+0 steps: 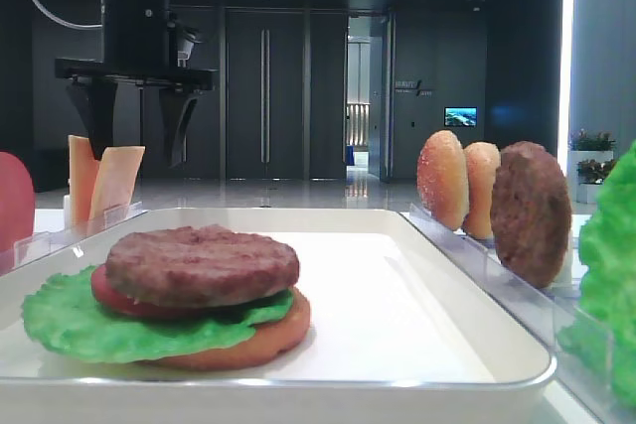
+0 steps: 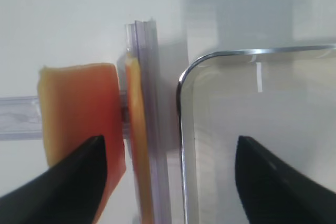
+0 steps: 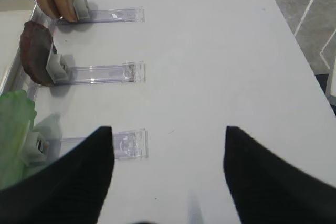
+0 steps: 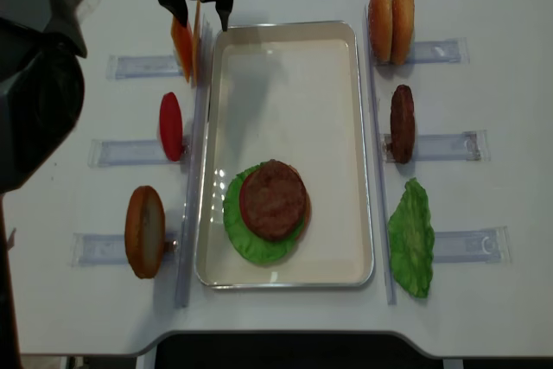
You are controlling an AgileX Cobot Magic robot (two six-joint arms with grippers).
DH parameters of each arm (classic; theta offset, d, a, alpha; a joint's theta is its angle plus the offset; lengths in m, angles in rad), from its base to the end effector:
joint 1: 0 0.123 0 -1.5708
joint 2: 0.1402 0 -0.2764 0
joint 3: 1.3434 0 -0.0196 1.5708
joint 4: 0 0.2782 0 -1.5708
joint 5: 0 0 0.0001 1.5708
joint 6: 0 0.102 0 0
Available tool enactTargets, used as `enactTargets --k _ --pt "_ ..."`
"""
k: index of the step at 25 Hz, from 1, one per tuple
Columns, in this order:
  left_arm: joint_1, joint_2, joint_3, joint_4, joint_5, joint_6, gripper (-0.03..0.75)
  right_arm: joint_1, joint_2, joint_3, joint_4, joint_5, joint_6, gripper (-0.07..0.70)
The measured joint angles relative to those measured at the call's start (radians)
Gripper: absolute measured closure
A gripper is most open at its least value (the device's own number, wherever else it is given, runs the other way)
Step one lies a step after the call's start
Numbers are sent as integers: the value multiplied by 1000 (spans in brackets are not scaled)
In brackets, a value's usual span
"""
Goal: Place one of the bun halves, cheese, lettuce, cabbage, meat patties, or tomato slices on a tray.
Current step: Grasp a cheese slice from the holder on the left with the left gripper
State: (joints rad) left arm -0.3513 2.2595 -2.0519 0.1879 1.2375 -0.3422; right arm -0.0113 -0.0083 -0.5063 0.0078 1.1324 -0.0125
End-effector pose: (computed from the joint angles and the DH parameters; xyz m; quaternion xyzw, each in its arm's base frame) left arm 0.4794 -0.1565 0.1978 0.0256 0.9898 0.0500 0.1305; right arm 0.0322 0.0004 0.2813 -0.0008 0.8678 -0.0020 0.4970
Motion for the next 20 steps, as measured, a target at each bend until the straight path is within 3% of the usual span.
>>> enactTargets --k 6,20 --pt "2 8 0 12 0 0 161 0 0 0 0 0 0 197" --pt "2 15 0 14 -1 0 603 0 0 0 0 0 0 197"
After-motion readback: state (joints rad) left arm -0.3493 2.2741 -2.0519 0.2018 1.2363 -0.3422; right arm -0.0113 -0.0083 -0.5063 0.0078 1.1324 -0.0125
